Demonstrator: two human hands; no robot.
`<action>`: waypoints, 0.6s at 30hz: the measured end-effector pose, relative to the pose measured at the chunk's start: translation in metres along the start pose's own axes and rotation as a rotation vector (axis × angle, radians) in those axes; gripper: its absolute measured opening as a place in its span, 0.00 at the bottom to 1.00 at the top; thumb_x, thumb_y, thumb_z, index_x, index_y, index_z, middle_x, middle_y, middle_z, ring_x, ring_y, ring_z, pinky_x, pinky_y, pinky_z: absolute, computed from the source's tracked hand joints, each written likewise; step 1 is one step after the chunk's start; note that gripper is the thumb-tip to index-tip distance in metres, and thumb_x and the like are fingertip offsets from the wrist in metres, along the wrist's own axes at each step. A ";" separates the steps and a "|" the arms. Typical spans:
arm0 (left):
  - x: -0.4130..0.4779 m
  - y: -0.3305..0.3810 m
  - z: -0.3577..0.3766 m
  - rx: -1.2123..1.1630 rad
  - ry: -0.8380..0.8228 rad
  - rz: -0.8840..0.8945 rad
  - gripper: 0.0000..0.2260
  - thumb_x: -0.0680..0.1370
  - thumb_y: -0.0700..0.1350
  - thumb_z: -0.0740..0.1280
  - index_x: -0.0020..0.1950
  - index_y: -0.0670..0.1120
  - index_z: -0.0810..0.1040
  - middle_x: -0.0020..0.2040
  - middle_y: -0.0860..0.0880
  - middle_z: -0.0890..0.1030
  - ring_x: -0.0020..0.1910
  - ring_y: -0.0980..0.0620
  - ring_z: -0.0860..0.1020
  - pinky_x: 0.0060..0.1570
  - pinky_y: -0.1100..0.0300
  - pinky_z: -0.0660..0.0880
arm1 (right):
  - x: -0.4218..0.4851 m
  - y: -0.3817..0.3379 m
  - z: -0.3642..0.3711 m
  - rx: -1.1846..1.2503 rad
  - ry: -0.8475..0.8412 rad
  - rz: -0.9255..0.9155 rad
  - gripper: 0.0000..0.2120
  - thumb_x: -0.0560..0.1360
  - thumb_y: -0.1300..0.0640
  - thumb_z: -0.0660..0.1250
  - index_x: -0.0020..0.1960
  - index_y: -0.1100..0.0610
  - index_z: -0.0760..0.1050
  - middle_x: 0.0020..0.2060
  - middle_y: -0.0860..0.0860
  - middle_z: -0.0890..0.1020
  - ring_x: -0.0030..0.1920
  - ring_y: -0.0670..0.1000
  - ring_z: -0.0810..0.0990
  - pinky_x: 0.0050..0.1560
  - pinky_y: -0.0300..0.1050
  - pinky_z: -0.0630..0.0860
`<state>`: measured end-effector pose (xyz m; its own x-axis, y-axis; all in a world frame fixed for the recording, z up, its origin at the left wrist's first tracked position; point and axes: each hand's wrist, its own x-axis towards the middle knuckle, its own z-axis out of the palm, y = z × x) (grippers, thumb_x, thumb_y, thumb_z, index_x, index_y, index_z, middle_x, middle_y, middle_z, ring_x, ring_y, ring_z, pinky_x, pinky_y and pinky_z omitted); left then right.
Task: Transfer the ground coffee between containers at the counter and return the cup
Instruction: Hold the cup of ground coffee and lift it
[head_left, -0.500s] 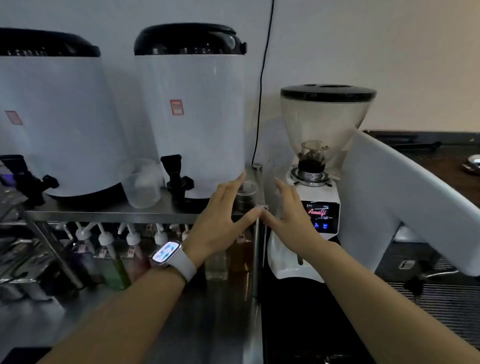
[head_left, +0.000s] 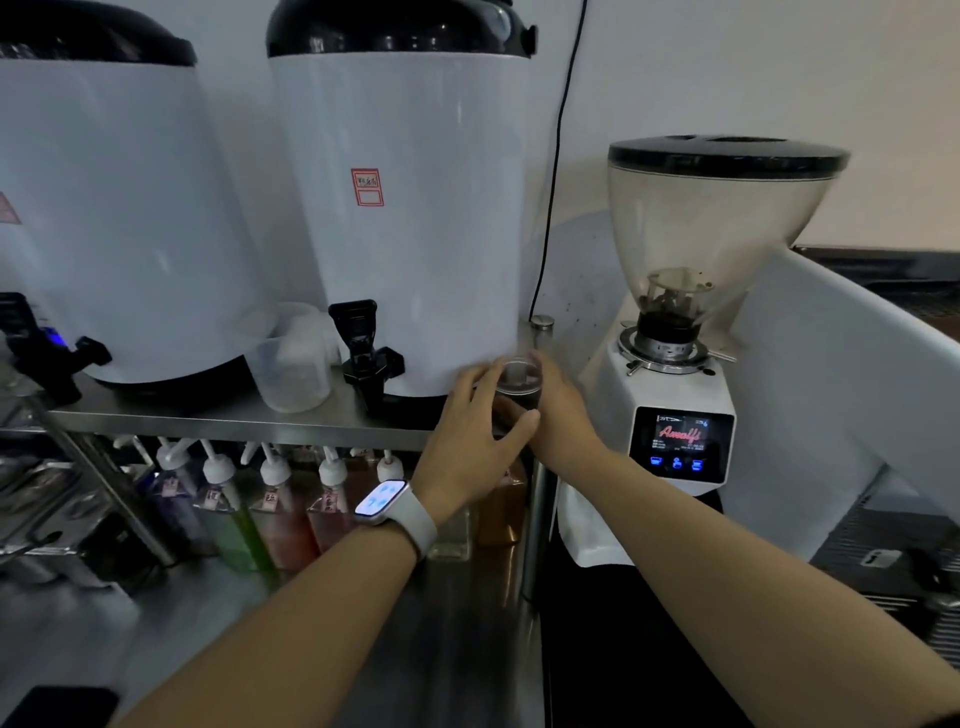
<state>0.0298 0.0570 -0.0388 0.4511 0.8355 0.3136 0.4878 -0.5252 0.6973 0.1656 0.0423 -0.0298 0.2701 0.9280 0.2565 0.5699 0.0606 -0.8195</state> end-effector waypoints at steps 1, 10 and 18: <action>0.000 0.000 0.000 -0.009 0.002 0.001 0.34 0.79 0.62 0.63 0.83 0.55 0.56 0.80 0.57 0.58 0.79 0.51 0.64 0.65 0.67 0.63 | 0.000 -0.001 0.000 0.038 0.016 0.010 0.24 0.78 0.57 0.72 0.71 0.53 0.69 0.62 0.52 0.81 0.63 0.55 0.80 0.66 0.58 0.77; -0.040 0.001 -0.023 -0.209 0.078 0.000 0.33 0.80 0.49 0.73 0.82 0.46 0.63 0.71 0.54 0.72 0.67 0.59 0.76 0.55 0.83 0.72 | -0.057 -0.004 -0.001 0.067 -0.010 -0.133 0.30 0.75 0.63 0.74 0.72 0.50 0.69 0.63 0.45 0.81 0.63 0.45 0.79 0.63 0.40 0.76; -0.129 0.005 -0.038 -0.232 0.175 -0.051 0.33 0.73 0.53 0.78 0.76 0.52 0.72 0.63 0.65 0.79 0.60 0.74 0.79 0.60 0.74 0.76 | -0.126 -0.012 0.007 0.177 -0.188 -0.248 0.32 0.73 0.56 0.74 0.75 0.51 0.68 0.63 0.43 0.80 0.64 0.38 0.78 0.64 0.38 0.77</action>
<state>-0.0543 -0.0475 -0.0512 0.2851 0.8855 0.3670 0.3130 -0.4479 0.8375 0.1195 -0.0731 -0.0562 -0.0161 0.9276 0.3733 0.4523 0.3397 -0.8246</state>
